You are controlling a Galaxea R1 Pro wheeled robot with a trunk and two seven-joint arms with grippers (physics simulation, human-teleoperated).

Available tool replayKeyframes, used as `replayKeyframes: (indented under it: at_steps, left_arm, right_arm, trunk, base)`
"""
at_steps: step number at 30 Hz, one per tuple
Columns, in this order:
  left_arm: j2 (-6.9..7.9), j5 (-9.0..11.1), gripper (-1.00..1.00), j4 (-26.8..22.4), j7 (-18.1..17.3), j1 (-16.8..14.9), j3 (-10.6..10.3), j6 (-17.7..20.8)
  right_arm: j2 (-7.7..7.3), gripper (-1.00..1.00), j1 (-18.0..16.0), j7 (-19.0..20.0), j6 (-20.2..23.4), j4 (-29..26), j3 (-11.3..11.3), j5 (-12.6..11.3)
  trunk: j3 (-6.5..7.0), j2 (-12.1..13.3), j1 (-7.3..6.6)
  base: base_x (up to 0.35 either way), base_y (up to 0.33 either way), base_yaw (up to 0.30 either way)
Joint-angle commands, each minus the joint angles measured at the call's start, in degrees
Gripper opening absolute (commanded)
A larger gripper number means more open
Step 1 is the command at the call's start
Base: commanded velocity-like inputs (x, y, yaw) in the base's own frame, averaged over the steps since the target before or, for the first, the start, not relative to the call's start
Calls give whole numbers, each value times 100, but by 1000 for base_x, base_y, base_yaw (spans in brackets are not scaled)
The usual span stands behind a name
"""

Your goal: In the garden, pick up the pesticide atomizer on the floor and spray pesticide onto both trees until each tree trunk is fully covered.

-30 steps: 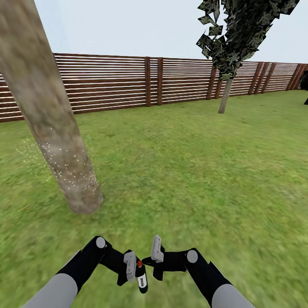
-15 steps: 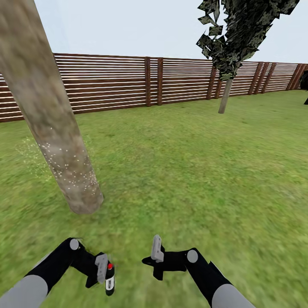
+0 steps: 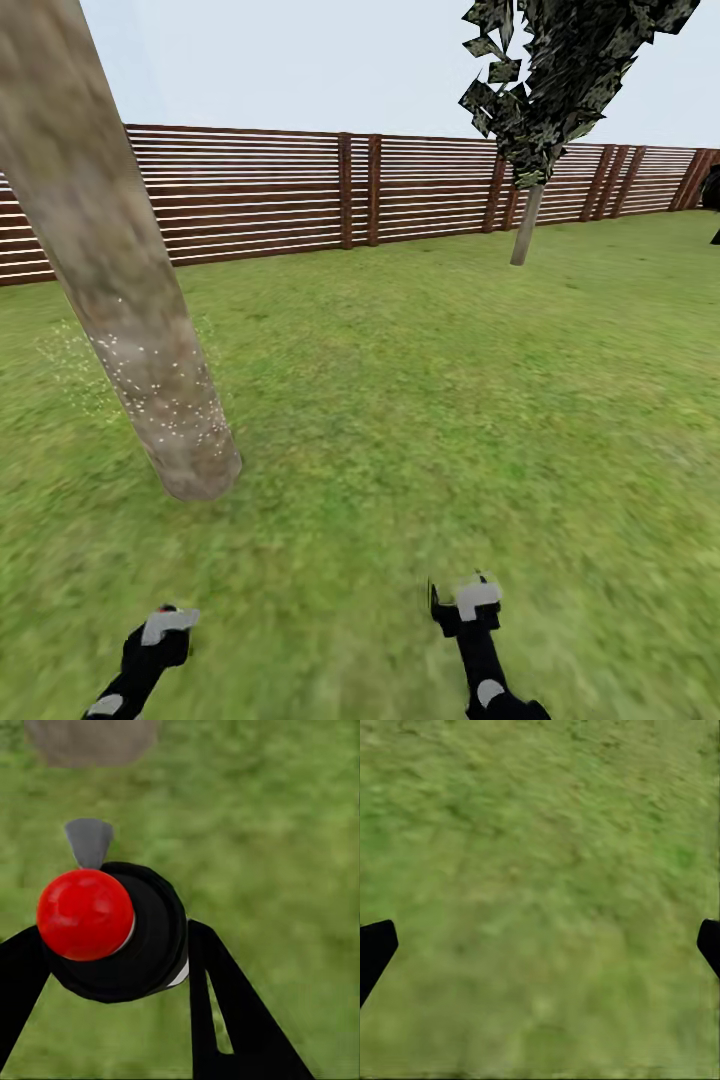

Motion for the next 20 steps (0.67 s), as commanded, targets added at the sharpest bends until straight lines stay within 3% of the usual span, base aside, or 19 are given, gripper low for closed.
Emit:
replayKeyframes:
  at_steps: [1,3,5,12,20]
  left_arm:
    - [17,510,-100,24,388,318,-42,-351]
    - [56,882,-100,40,619,707,15,-532]
    - [80,1046,-100,48,745,1031,67,-601]
    - [-9,1123,-100,366,777,1118,62,-607]
    - [23,1101,-100,502,789,1127,80,-602]
  right_arm:
    - [-6,100,269,-154,-195,37,-12,2]
    - [-44,100,581,-227,-285,55,-22,-7]
    - [-67,100,780,-252,-314,68,-17,-7]
    - [-94,100,915,-229,-254,645,-1,19]
    - [-101,100,1068,-229,-214,693,-1,18]
  trunk:
    - [2,0,0]
    - [2,0,0]
    - [2,0,0]
    - [2,0,0]
    - [2,0,0]
  base:
    - [0,0,0]
    - [0,0,0]
    - [0,0,0]
    - [0,0,0]
    - [0,0,0]
